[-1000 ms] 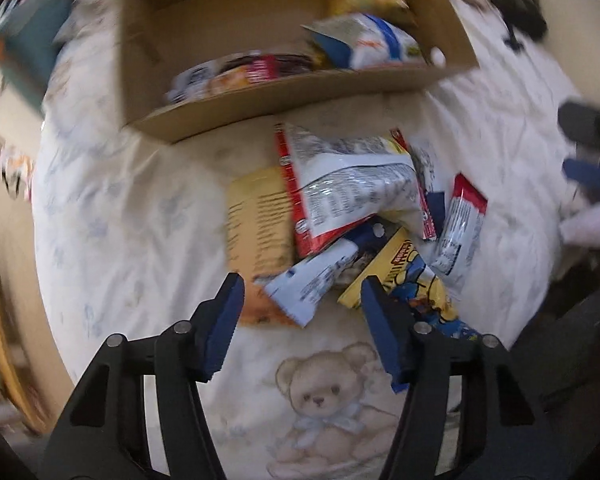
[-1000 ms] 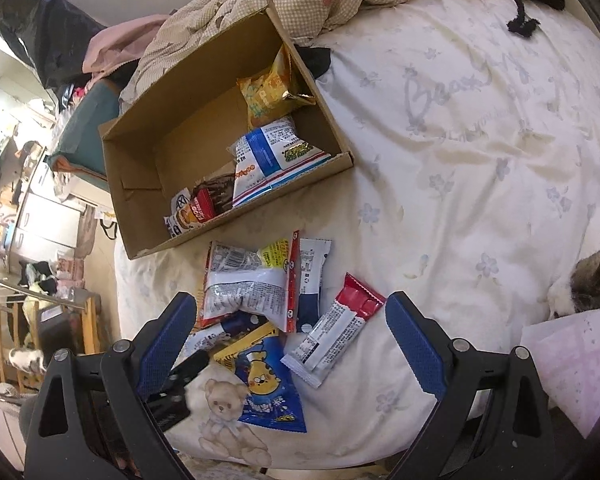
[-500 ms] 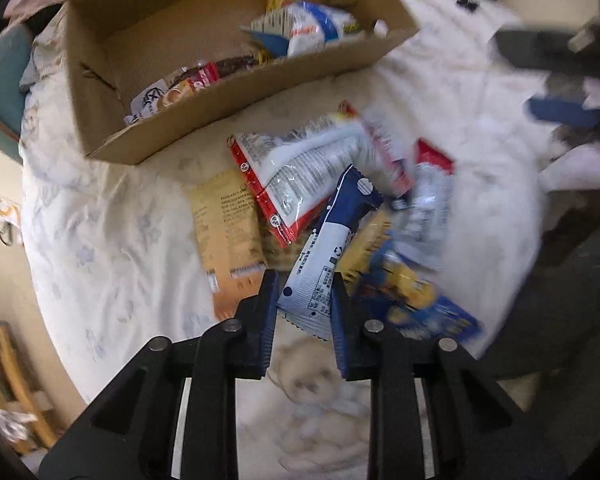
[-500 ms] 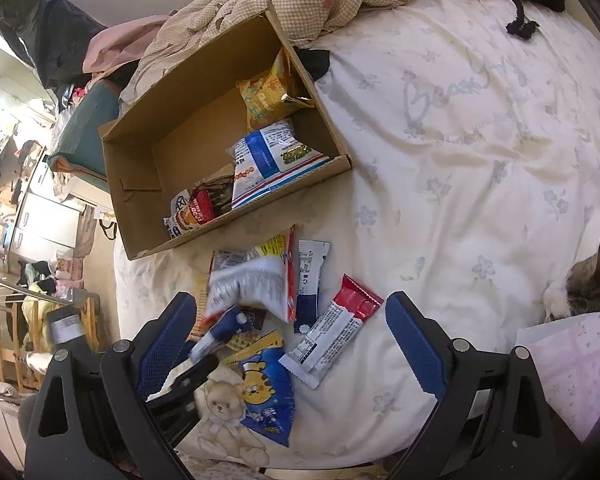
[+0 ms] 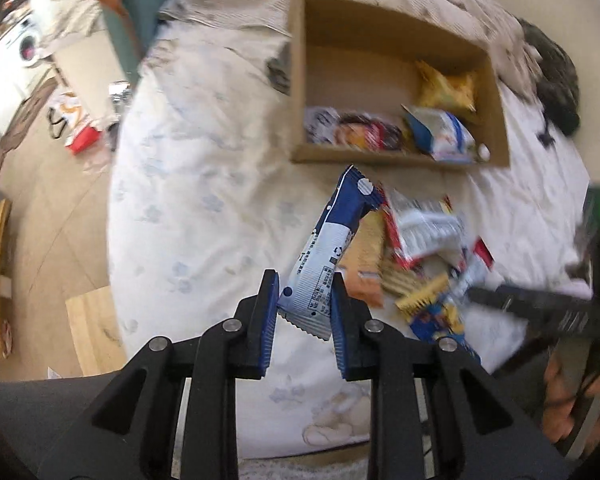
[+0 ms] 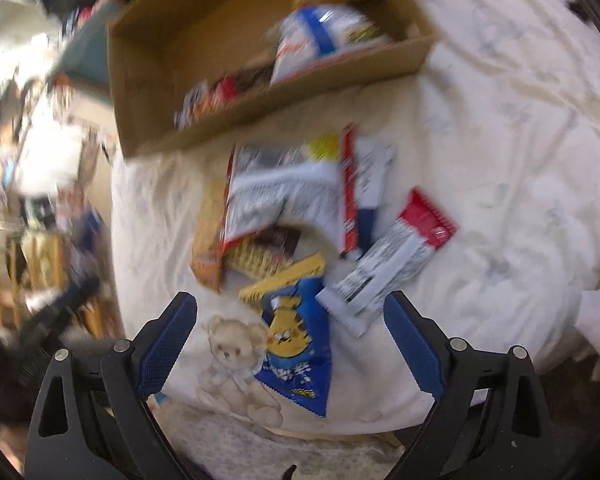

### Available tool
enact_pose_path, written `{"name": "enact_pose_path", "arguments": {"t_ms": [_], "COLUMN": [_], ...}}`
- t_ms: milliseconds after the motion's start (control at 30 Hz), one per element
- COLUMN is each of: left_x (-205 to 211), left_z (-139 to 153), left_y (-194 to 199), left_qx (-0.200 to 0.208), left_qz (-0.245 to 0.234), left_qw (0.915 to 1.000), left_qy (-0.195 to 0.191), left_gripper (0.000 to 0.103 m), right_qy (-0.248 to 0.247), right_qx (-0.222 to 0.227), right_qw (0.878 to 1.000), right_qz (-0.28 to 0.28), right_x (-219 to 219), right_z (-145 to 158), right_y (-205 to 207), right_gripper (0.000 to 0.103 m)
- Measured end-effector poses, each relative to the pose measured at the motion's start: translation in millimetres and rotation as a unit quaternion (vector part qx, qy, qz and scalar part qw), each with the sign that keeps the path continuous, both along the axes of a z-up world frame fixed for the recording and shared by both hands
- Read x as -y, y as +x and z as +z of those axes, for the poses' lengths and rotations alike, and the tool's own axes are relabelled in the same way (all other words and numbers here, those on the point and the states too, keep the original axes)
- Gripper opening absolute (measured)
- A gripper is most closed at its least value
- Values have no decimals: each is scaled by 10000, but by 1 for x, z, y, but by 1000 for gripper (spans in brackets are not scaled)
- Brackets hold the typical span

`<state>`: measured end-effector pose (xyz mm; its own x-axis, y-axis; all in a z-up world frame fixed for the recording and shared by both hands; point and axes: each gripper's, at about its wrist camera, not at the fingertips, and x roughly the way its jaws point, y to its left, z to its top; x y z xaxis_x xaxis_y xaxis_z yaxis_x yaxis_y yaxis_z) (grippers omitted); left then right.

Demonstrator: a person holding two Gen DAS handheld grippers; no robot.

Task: Organize snacks
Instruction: 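Grasp the blue cartoon chip bag with the right tool while the left tool holds the stick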

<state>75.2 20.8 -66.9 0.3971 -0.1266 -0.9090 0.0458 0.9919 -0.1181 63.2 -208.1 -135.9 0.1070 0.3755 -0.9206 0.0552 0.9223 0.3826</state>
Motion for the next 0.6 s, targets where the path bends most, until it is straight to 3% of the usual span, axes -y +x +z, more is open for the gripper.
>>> {"name": "enact_pose_path", "arguments": {"t_ms": [133,267,367,433,600], "left_x": [-9,-1,3,3,-7], "left_z": [-1,-5,-6,-4,4], "left_y": [3,5,6,6,4], "left_qx": [24,-30,23,73,187], "left_qz": [141,114,100,117,291], "left_qw": [9999,9999,9999,9999,9993], "left_qy": [-60,-102,-40,-24,-133], "left_gripper": [21,21,21,21,21], "right_qy": [19,-339,-623,-550,140], "right_qx": [-574,-872,-695,-544,-36], "right_qw": [9975,9946,9945,9958,9993], "right_qz": [404,456,474,500,345], "right_x": [-27,-41,-45,-45,-35], "right_z": [-28,-55,-57,-49,-11], "right_y": [-8,-16,-16,-18,-31], "right_gripper": [85,69,50,43,39]}}
